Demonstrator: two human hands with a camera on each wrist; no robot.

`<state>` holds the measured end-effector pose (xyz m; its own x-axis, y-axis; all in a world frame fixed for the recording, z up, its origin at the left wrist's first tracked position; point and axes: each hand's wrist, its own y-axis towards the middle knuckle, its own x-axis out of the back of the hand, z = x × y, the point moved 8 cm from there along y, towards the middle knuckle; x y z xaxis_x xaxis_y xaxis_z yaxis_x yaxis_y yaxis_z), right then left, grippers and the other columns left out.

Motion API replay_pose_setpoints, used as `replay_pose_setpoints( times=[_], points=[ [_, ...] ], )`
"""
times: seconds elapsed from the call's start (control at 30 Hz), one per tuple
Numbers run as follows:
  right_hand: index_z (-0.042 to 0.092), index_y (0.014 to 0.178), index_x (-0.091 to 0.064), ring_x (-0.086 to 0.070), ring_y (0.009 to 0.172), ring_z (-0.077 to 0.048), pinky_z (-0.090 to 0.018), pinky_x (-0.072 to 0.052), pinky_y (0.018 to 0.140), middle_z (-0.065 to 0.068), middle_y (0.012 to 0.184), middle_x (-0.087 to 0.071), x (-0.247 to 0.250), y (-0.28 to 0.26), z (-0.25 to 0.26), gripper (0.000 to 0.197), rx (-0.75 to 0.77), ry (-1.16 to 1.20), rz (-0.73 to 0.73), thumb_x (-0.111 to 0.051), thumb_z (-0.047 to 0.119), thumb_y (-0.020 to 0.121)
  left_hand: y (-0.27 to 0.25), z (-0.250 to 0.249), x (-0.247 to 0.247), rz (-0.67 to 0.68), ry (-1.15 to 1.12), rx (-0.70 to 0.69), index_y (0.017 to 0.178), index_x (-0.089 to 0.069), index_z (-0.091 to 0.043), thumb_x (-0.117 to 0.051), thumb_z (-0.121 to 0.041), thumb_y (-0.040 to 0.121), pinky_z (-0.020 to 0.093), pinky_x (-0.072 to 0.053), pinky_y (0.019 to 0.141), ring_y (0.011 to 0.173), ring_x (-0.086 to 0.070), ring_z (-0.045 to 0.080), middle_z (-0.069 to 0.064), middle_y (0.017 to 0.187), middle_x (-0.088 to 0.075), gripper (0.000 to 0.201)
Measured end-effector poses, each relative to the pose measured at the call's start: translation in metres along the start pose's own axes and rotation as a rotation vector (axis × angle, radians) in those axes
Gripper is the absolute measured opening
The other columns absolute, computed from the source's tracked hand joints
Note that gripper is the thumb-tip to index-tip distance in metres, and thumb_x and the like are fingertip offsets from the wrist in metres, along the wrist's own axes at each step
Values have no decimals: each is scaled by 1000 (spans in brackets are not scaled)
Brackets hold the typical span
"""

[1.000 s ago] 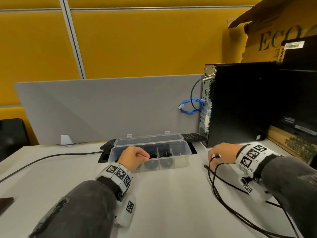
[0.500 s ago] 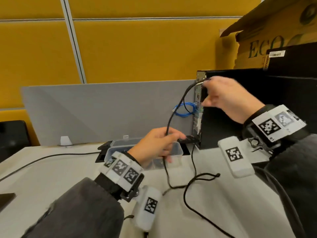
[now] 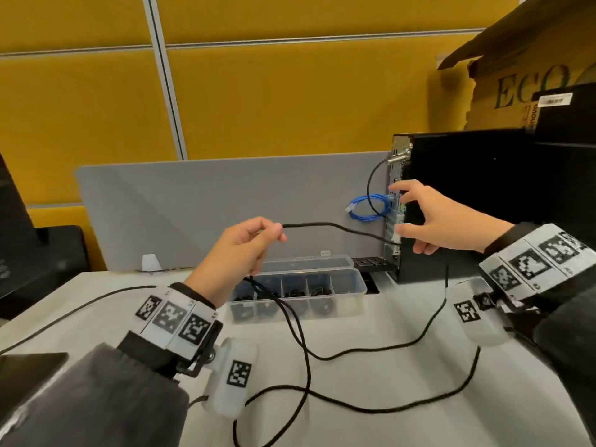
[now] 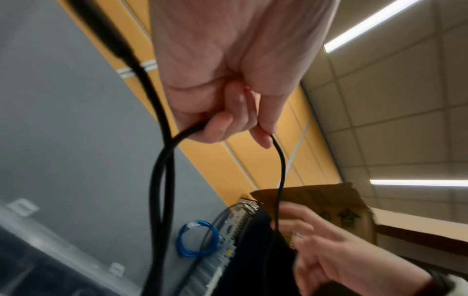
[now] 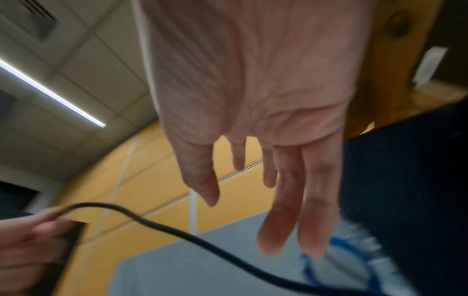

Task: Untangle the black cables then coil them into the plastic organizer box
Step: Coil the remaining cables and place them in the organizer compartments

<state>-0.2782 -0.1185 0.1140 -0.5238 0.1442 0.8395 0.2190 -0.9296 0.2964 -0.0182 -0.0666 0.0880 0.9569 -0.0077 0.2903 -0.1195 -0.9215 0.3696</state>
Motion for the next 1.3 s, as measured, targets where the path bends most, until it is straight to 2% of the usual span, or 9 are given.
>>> replay_pose_setpoints(
  times=[0.1, 0.2, 0.5, 0.67, 0.83, 0.93, 1.07, 1.2, 1.3],
  points=[
    [46, 137, -22, -70, 64, -21, -33, -60, 64, 8, 125, -44, -37, -19, 65, 67, 147, 300, 247, -62, 36, 85, -2, -25, -27, 65, 33, -95, 82, -63, -15, -49, -27, 93, 18, -25, 46, 47, -26, 9, -9, 49, -34, 22],
    [23, 100, -60, -64, 57, -18, -29, -55, 63, 4, 74, -59, -65, -33, 89, 27, 168, 350, 482, -51, 45, 87, -2, -42, -33, 78, 98, -190, 79, -63, -14, -52, -24, 91, 13, -26, 45, 43, -30, 3, -14, 43, -42, 19],
    [9, 55, -43, -35, 47, -18, -28, -28, 50, -5, 50, -34, 53, -14, 12, 55, 65, -27, -312, -51, 56, 80, 7, 6, 31, 29, 609, -54, 59, -50, -13, -54, -41, 88, 17, -27, 46, 39, -31, 6, -9, 42, -32, 41],
    [15, 54, -48, -48, 64, -24, -54, -33, 94, -3, 56, -50, 79, -22, -40, 58, -119, -247, -570, -41, 63, 85, 9, 25, 58, -61, 531, 20, 64, -51, -6, -51, -39, 90, 12, -36, 47, 39, -39, 3, -4, 43, -43, 42],
    [21, 95, -55, -55, 95, -36, -50, -42, 90, -9, 106, -54, 37, -14, -76, 45, -305, -401, -278, -40, 61, 86, 5, 35, 53, -61, 188, 98, 63, -46, -12, -48, -31, 93, 34, -54, 68, 42, -34, 6, -10, 47, -34, 35],
    [21, 118, -50, -60, 97, -27, -41, -52, 77, -9, 125, -50, 13, -13, -42, 35, -108, -190, -279, -50, 42, 90, 1, 32, 43, -89, 10, 123, 69, -48, -15, -46, -32, 95, 32, -50, 66, 42, -28, 4, -13, 48, -29, 31],
    [16, 81, -44, -66, 66, -15, -26, -56, 52, -24, 91, -51, -20, -36, 26, 17, 189, 643, -482, -48, 27, 94, 3, 25, 32, -126, -87, 113, 72, -48, -18, -41, -34, 97, 30, -48, 68, 45, -30, 4, -12, 51, -29, 30],
    [14, 56, -38, -67, 63, -24, -40, -52, 79, -12, 48, -43, -79, -39, 53, 46, 73, 1059, -256, -32, 25, 100, 2, 29, 36, -246, -156, 137, 72, -51, -20, -43, -35, 96, 29, -49, 66, 48, -31, 6, -8, 54, -27, 29],
    [15, 56, -49, -68, 90, -12, -35, -43, 99, -3, 66, -62, -125, -33, 74, 52, 147, 844, 90, -30, 38, 98, 0, 34, 41, -324, -174, 147, 74, -50, -19, -44, -36, 95, 29, -51, 69, 51, -33, 6, -12, 50, -31, 28]
  ],
)
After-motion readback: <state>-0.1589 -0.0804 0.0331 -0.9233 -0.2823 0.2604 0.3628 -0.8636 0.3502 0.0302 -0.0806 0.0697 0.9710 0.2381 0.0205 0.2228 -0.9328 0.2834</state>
